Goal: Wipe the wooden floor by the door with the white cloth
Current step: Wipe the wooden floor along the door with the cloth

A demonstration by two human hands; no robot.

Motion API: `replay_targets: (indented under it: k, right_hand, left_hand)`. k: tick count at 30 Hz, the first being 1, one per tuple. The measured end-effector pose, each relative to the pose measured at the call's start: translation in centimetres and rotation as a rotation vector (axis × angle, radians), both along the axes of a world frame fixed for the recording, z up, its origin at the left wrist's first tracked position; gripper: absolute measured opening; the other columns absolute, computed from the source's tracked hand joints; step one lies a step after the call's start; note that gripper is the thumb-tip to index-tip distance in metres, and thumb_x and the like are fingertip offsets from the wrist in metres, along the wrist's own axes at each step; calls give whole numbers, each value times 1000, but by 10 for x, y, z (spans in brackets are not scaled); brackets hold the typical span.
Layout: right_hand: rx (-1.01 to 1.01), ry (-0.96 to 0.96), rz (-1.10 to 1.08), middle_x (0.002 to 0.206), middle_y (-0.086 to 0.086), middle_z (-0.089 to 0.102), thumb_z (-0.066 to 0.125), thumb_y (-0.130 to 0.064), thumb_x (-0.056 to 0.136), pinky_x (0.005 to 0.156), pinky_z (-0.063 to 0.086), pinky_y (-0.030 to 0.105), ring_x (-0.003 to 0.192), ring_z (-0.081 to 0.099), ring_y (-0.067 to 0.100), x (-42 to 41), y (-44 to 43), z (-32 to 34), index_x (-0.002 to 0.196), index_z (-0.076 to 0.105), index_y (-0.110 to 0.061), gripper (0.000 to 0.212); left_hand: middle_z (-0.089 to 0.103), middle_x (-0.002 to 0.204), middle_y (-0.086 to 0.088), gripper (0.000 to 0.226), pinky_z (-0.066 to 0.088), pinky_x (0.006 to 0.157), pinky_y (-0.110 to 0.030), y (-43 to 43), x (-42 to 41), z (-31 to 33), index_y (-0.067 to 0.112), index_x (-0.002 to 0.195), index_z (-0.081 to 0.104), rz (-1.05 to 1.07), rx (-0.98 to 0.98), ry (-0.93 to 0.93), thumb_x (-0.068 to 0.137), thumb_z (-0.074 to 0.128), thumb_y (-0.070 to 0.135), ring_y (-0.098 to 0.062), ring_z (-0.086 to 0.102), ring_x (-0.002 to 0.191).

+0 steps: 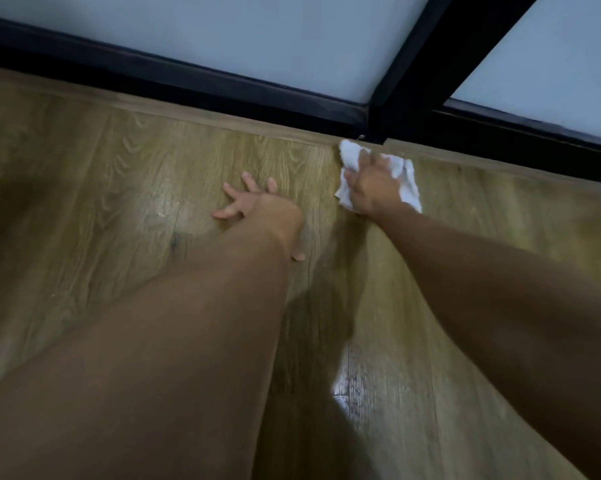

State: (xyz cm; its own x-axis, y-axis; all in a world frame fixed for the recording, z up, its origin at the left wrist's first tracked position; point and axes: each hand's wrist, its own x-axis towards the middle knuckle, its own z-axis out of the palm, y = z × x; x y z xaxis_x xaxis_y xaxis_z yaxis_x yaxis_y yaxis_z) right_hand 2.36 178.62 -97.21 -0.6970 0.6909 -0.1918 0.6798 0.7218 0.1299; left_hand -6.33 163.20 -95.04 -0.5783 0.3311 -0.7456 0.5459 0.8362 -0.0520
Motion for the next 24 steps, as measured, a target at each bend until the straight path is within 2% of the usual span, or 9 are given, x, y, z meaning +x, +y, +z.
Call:
replay_targets:
  k: [3,5,9,11,13,16,18,21,24]
  right_hand:
    - [-98,48,316,158,18,11,8,-41,99,114,7,60,146,9,37,18,-17,-18,151,15,-9,62]
    - [-218,141,450,159,9,18,15,-52,97,117,6,53,147,12,26,61,-11,-18,151,23,-16,66]
    - [-143,159,274,161,-2,12,25,-54,99,115,6,55,148,7,20,92,26,-16,151,17,-27,59]
    - [-164,203,111,161,0,9,25,-48,101,115,3,58,147,5,24,64,32,-19,151,15,-25,56]
    - [-169,209,70,160,6,10,23,-45,101,114,-2,58,146,6,30,35,24,-21,151,15,-16,58]
    - [-238,256,294,160,4,13,27,-44,102,117,0,51,148,7,23,38,7,-23,151,19,-17,57]
    - [-248,330,409,159,-2,21,34,-48,100,117,7,47,147,12,15,74,10,-26,149,28,-24,55]
    - [-156,374,321,155,-8,29,38,-54,96,112,8,51,145,16,11,116,34,-27,143,37,-31,52]
    - [-128,332,141,156,-3,22,32,-52,97,111,8,59,145,12,21,90,55,-25,144,30,-26,54]
  left_hand:
    - [-23,154,-20,128,23,104,-69,8,7,3,19,147,-23,15,17,57,72,73,54,-46,-7,143]
    - [-21,156,-16,113,19,105,-70,17,16,6,16,150,-17,27,64,42,81,70,40,-42,-9,144]
    - [-25,154,-17,102,15,108,-69,34,41,10,24,151,-13,-197,130,-49,85,64,9,-46,-16,141]
    - [-22,155,-18,100,19,109,-65,38,47,8,19,152,-7,-262,137,-30,85,66,15,-47,-13,141]
    - [-13,158,-15,101,25,109,-61,38,52,3,13,152,5,-310,203,12,79,72,37,-42,-5,144]
    - [-7,158,-16,123,20,111,-61,39,54,-12,14,152,5,-327,230,22,63,71,67,-38,-7,145]
    - [-1,158,-19,132,18,112,-60,45,60,-14,16,152,4,-337,212,49,53,69,76,-40,-6,145]
    - [-7,155,-27,133,21,110,-63,57,72,-8,23,151,-8,-292,174,75,58,79,62,-49,-3,142]
    - [-16,155,-24,131,24,109,-63,72,82,2,21,150,-12,-318,155,56,64,84,40,-51,-4,141]
